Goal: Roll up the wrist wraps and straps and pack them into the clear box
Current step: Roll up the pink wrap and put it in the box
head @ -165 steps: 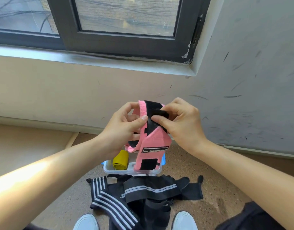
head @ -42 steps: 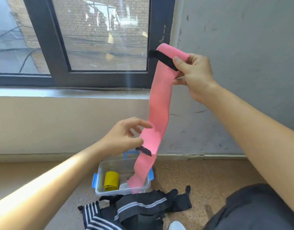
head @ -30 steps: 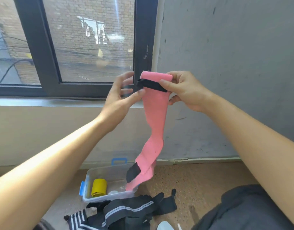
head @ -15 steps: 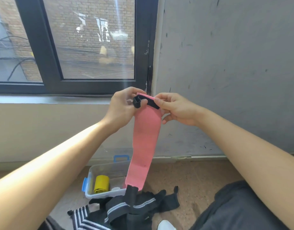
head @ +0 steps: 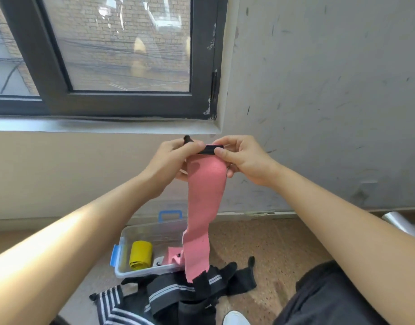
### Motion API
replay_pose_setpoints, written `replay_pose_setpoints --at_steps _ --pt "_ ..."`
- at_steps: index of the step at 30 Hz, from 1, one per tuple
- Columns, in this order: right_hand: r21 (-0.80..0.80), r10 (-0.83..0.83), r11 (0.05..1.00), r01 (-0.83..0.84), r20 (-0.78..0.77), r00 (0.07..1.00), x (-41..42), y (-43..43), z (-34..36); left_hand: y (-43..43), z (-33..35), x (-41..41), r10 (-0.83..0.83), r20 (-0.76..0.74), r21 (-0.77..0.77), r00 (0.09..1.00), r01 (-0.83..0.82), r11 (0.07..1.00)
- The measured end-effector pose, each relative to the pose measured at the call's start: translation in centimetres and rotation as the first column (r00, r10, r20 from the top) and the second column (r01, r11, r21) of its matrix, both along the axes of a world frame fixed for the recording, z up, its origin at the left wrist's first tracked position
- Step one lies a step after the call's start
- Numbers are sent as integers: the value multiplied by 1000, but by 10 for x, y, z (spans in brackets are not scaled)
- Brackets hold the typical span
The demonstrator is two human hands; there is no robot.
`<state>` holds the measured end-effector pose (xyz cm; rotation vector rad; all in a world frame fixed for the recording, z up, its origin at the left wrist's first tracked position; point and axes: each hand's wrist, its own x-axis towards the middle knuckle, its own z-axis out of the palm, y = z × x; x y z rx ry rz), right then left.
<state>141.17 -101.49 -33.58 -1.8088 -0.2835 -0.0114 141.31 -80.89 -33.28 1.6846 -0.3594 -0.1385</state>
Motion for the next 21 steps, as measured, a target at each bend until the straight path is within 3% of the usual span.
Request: replay_pose_setpoints --at_steps 4,6,11,15,17,19,21 --pt "-36 7 999 -8 -4 1000 4 2 -6 1 -4 4 -23 -77 2 997 24 1000" --pt "-30 18 999 -18 -12 1000 5 4 -8 4 -8 7 -4 -44 34 999 5 999" --pt "100 63 994 -53 -98 993 4 15 -12 16 -23 16 40 215 121 976 -67 990" --pt "191 80 980 -47 -167 983 5 26 -17 29 -35 19 12 526 214 851 -145 966" --pt "192 63 981 -33 -157 986 7 30 -19 33 -38 17 -26 610 251 792 -162 954" --pt "210 68 977 -35 -152 986 8 32 -22 37 -39 14 -49 578 260 814 -127 957" --pt "213 89 975 -58 -139 986 7 33 -23 43 -34 9 -59 393 218 918 -30 975"
